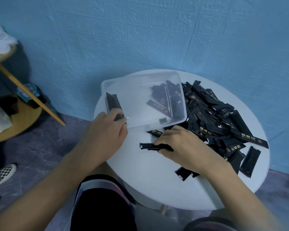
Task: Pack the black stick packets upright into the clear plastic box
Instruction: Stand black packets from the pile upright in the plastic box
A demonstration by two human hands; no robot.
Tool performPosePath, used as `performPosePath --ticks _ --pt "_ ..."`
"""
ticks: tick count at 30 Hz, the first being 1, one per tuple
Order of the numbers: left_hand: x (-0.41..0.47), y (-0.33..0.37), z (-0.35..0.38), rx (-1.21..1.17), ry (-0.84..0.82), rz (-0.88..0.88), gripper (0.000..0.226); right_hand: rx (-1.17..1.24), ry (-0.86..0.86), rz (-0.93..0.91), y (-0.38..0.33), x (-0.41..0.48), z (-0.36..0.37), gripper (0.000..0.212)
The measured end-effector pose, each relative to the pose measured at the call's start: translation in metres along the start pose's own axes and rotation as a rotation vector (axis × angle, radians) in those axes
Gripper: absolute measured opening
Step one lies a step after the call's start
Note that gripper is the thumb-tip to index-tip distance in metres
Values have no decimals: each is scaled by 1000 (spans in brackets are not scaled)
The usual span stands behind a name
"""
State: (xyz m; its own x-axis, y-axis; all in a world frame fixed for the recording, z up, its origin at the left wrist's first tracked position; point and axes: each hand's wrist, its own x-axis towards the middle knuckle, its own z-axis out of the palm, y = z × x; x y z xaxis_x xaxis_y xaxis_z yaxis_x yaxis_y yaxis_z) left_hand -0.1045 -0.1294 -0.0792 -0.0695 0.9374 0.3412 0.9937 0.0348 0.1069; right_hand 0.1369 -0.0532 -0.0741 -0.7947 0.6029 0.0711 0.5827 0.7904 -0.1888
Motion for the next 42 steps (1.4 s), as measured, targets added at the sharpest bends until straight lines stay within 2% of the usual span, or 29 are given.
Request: performPosePath --ticks 4,8,12,16,20,22,27,30,32,36,42 --pt "0 0 -1 -5 -17 -14 43 -26 151 -18 -1 5 5 24" --pt "1 1 -2 -21 -12 -21 41 50 259 -15 -2 7 2 20" --pt "-1 2 -3 -37 -15 -19 40 263 310 12 -5 10 -9 14" --pt "-1 1 -1 -32 -6 3 44 578 448 77 -13 19 -25 17" --pt "-4 4 1 -43 9 5 44 774 657 124 -18 40 -36 10" --pt "-6 5 1 -41 7 6 45 758 700 174 -17 52 -36 4" --pt "-8 10 2 -39 31 40 39 451 564 288 -25 81 -19 8" --pt "-9 11 4 -50 34 51 36 349 454 323 -31 96 -9 15" --pt "-8 12 4 -63 27 48 36 368 372 332 -35 104 -4 15" --pt "-7 10 4 -89 25 56 36 564 188 303 -37 108 -2 10" --pt "-8 7 3 -103 -4 85 41 691 121 322 -32 105 -6 8"
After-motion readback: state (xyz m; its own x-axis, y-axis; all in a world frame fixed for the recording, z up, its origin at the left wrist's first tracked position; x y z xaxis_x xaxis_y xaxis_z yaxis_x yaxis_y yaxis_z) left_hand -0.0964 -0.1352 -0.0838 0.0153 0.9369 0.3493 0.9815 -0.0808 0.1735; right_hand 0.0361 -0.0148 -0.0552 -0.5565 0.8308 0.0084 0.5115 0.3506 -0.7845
